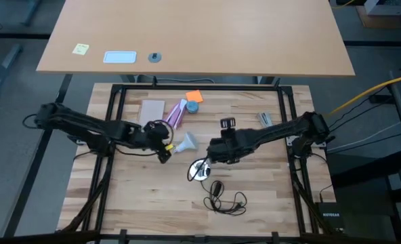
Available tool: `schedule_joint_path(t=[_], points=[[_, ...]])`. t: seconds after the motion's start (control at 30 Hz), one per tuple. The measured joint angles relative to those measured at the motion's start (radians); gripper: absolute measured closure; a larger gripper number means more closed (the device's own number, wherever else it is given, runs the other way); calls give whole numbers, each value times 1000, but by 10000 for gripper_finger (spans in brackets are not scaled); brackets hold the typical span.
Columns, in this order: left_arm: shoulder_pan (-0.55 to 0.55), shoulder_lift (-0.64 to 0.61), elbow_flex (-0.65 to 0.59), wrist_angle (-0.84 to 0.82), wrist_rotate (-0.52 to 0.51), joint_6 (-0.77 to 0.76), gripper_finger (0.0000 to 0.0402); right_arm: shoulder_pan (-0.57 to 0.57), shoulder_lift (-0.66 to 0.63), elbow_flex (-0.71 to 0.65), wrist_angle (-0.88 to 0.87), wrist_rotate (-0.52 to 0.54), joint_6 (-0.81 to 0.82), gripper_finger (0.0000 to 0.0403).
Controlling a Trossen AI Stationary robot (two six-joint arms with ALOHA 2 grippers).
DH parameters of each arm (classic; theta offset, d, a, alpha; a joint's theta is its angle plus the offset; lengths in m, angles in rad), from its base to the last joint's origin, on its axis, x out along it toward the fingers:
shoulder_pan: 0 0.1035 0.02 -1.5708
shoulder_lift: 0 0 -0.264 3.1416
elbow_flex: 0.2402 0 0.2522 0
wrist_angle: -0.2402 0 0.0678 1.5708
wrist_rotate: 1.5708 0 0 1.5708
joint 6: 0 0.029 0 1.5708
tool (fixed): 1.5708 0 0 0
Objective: Screw lightbulb
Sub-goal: Return to Home Position
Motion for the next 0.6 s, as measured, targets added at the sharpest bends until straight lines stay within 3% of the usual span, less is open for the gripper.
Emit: schedule_joint_path(t=[0.2,0.37,0.47,0.6], points=[[-37,-160,0,-15,4,1,178,5,-2,281,-224,13,-133,291],[-48,-229,0,-14,3,1,178,4,-2,404,-104,12,-101,291],[-49,-242,0,-13,3,14,178,4,-2,442,-9,13,-171,291],[-39,-243,0,-41,-8,217,178,4,-1,481,82,-5,-288,291]])
